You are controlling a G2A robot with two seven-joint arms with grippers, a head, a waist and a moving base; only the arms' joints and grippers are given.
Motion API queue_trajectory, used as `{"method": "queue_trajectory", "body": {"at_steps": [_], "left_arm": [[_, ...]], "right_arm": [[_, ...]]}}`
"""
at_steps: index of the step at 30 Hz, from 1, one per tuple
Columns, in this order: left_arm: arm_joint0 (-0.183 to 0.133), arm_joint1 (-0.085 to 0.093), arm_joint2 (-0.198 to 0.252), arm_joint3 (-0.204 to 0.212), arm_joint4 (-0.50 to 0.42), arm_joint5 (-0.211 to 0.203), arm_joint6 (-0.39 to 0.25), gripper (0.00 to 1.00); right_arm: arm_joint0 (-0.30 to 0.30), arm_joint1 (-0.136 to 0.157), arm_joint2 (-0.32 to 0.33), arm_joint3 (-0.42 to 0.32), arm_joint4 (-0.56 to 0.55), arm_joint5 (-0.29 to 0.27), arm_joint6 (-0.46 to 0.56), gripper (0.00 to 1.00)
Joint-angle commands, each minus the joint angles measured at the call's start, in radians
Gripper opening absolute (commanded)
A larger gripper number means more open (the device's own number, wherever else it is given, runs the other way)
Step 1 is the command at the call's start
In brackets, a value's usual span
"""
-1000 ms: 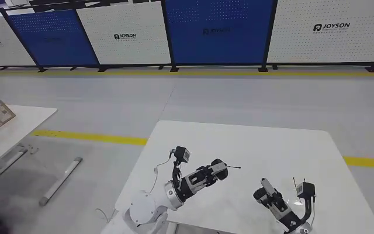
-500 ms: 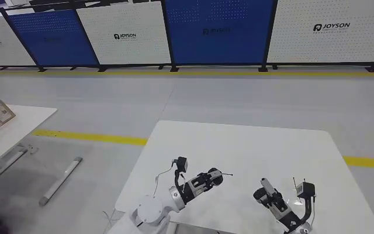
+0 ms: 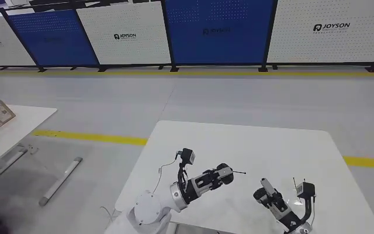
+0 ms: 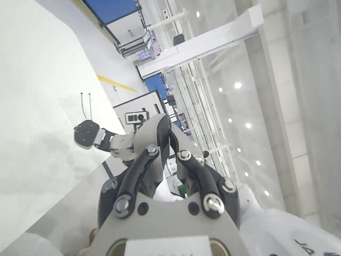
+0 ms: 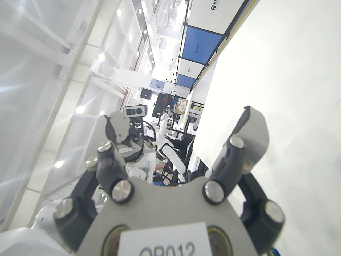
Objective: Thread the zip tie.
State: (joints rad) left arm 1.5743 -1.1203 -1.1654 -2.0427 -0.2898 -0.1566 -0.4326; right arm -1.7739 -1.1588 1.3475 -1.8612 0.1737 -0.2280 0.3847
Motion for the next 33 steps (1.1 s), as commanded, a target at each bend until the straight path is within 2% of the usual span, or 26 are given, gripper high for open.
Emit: {"method": "queue_trajectory", "body": {"at_steps": [1,2,5,8,11,14,23,26,33], "left_arm": [[0.011,0.002,-0.008,-0.049,0.003,-0.01,-0.003,0.0],[0.018,0.003,-0.013,-0.073,0.005,-0.015,-0.007,0.0],[0.03,0.006,-0.015,-0.102,0.007,-0.01,-0.018,0.0],[0.025,0.006,-0.004,-0.1,0.019,0.007,-0.026,0.0],[0.011,0.004,0.015,-0.072,0.028,0.026,-0.022,0.0],[0.002,0.002,0.028,-0.025,0.033,0.033,-0.007,0.0],[0.014,-0.001,0.053,0.145,0.004,0.027,0.028,0.0],[0.01,-0.004,0.065,0.165,-0.022,0.028,0.029,0.0],[0.01,-0.004,0.065,0.165,-0.022,0.028,0.029,0.0]], "right_arm": [[0.0,0.0,0.0,0.0,0.0,0.0,0.0,1.0],[0.0,0.0,0.0,0.0,0.0,0.0,0.0,1.0],[0.0,0.0,0.0,0.0,0.0,0.0,0.0,1.0],[0.0,0.0,0.0,0.0,0.0,0.0,0.0,1.0],[0.0,0.0,0.0,0.0,0.0,0.0,0.0,1.0],[0.0,0.0,0.0,0.0,0.0,0.0,0.0,1.0],[0.0,0.0,0.0,0.0,0.0,0.0,0.0,1.0],[0.0,0.0,0.0,0.0,0.0,0.0,0.0,1.0],[0.0,0.0,0.0,0.0,0.0,0.0,0.0,1.0]]}}
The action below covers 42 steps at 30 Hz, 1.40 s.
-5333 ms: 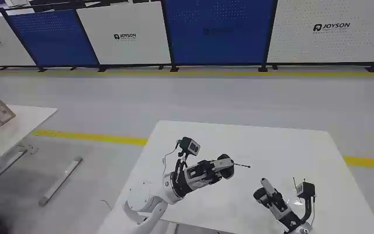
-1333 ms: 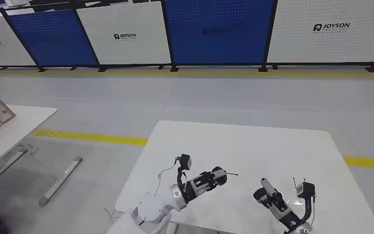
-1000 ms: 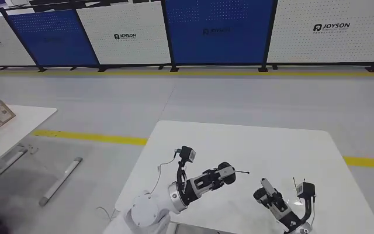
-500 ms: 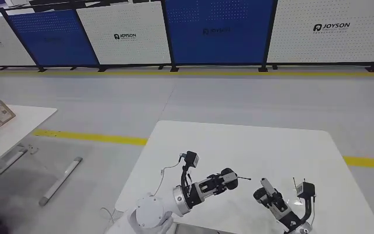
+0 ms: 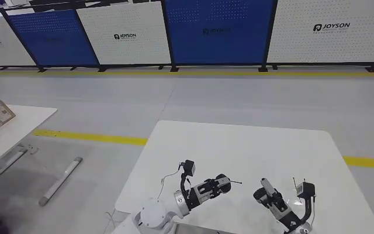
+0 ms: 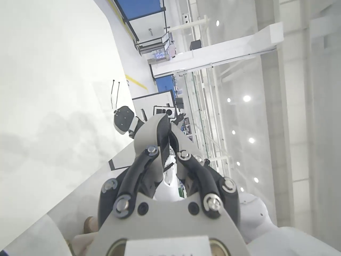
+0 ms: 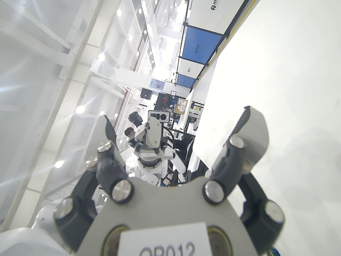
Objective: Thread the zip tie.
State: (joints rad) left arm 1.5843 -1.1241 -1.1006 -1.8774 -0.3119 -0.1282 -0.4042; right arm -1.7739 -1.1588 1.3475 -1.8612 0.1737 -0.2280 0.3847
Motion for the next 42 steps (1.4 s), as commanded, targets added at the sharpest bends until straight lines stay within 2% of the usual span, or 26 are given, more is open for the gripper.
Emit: {"method": "queue_trajectory", "body": {"at_steps": [1,6,9,15,18,20,34,36,37,38,42], "left_arm": [[0.0,0.0,0.0,0.0,0.0,0.0,0.0,0.0],[0.0,0.0,0.0,0.0,0.0,0.0,0.0,0.0],[0.0,0.0,0.0,0.0,0.0,0.0,0.0,0.0],[0.0,0.0,0.0,0.0,0.0,0.0,0.0,0.0],[0.0,0.0,0.0,0.0,0.0,0.0,0.0,0.0],[0.0,0.0,0.0,0.0,0.0,0.0,0.0,0.0],[0.0,0.0,0.0,0.0,0.0,0.0,0.0,0.0],[0.0,0.0,0.0,0.0,0.0,0.0,0.0,0.0],[0.0,0.0,0.0,0.0,0.0,0.0,0.0,0.0],[0.0,0.0,0.0,0.0,0.0,0.0,0.0,0.0],[0.0,0.0,0.0,0.0,0.0,0.0,0.0,0.0]], "right_arm": [[0.0,0.0,0.0,0.0,0.0,0.0,0.0,1.0],[0.007,0.001,0.006,-0.004,-0.041,0.012,-0.013,1.0],[0.007,0.009,0.05,-0.023,-0.079,0.036,0.025,1.0],[-0.02,0.036,0.174,-0.086,-0.194,0.104,0.175,1.0],[-0.003,0.04,0.207,-0.068,-0.191,0.138,0.186,1.0],[0.006,0.037,0.207,-0.061,-0.15,0.151,0.172,1.0],[0.012,0.038,0.211,-0.063,-0.148,0.151,0.168,1.0],[0.022,0.041,0.227,-0.066,-0.156,0.159,0.191,1.0],[0.03,0.046,0.235,-0.073,-0.194,0.165,0.226,1.0],[0.044,0.052,0.247,-0.083,-0.233,0.179,0.281,1.0],[0.08,0.064,0.282,-0.125,-0.306,0.253,0.365,1.0]]}}
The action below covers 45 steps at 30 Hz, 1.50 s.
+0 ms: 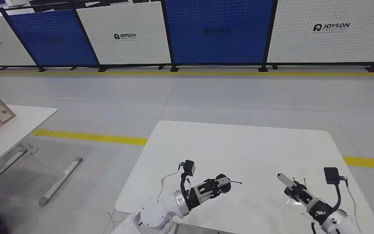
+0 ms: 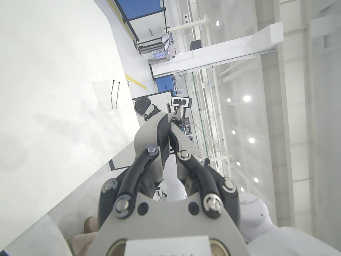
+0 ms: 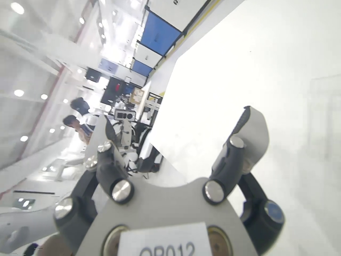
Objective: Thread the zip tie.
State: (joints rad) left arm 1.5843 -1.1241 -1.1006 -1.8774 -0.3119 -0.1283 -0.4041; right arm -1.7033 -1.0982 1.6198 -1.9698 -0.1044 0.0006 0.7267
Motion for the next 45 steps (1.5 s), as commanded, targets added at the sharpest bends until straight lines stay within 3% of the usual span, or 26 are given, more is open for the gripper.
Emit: {"method": "queue_trajectory", "body": {"at_steps": [1,6,10,27,29,33,37,42,45], "left_arm": [[0.0,0.0,0.0,0.0,0.0,0.0,0.0,0.0],[0.0,0.0,0.0,0.0,0.0,0.0,0.0,0.0],[0.0,0.0,0.0,0.0,0.0,0.0,0.0,0.0],[0.0,0.0,0.0,0.0,0.0,0.0,0.0,0.0],[0.0,0.0,0.0,0.0,0.0,0.0,0.0,0.0],[0.0,0.0,0.0,0.0,0.0,0.0,0.0,0.0],[0.0,0.0,0.0,0.0,0.0,0.0,0.0,0.0],[0.0,0.0,0.0,0.0,0.0,0.0,0.0,0.0],[0.0,0.0,0.0,0.0,0.0,0.0,0.0,0.0]], "right_arm": [[0.014,0.007,0.015,-0.03,-0.069,0.042,0.041,1.0],[0.07,0.021,-0.029,-0.084,-0.337,0.17,0.114,1.0],[0.104,0.016,-0.076,-0.082,-0.459,0.28,0.009,1.0],[0.104,0.016,-0.076,-0.082,-0.459,0.28,0.009,1.0],[0.108,0.018,-0.079,-0.083,-0.479,0.259,0.018,1.0],[0.147,0.031,-0.076,-0.106,-0.582,0.267,0.17,1.0],[0.225,0.043,-0.121,-0.108,-0.731,0.277,0.374,1.0],[0.275,0.044,-0.194,-0.075,-0.84,0.283,0.445,1.0],[0.285,0.043,-0.203,-0.069,-0.848,0.286,0.447,1.0]]}}
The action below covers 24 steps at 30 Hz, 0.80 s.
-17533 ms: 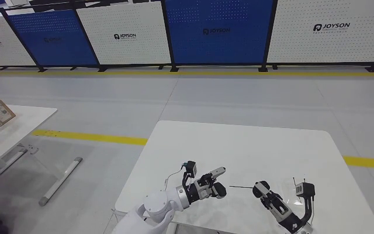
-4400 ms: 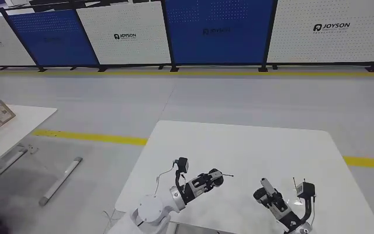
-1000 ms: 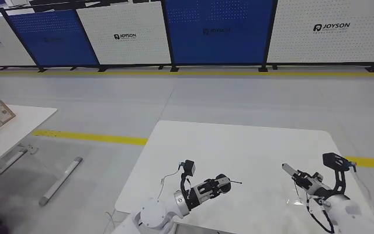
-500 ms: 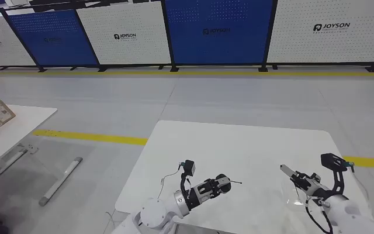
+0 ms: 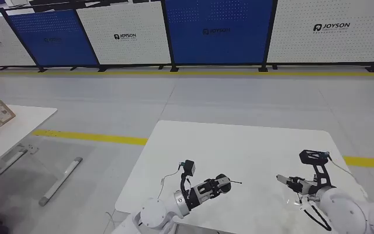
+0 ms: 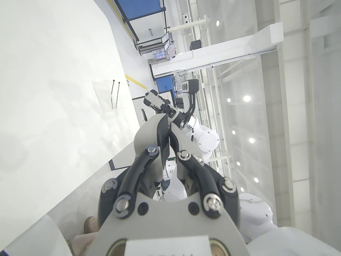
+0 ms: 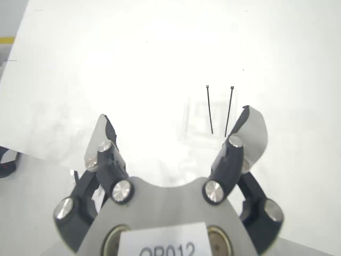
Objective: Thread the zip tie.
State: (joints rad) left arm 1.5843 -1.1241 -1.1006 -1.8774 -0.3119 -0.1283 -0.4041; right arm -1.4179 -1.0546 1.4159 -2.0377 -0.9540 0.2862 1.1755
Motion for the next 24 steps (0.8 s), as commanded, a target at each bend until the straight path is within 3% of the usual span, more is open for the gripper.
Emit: {"method": "queue_trajectory", "body": {"at_steps": [1,21,24], "left_arm": [[0.0,0.0,0.0,0.0,0.0,0.0,0.0,0.0],[0.0,0.0,0.0,0.0,0.0,0.0,0.0,0.0],[0.0,0.0,0.0,0.0,0.0,0.0,0.0,0.0]], "right_arm": [[0.0,0.0,0.001,-0.001,0.002,0.001,-0.001,1.0],[-0.001,-0.001,-0.009,0.001,-0.032,0.014,-0.023,1.0],[0.027,-0.002,-0.04,-0.008,-0.084,0.029,0.047,1.0]]}}
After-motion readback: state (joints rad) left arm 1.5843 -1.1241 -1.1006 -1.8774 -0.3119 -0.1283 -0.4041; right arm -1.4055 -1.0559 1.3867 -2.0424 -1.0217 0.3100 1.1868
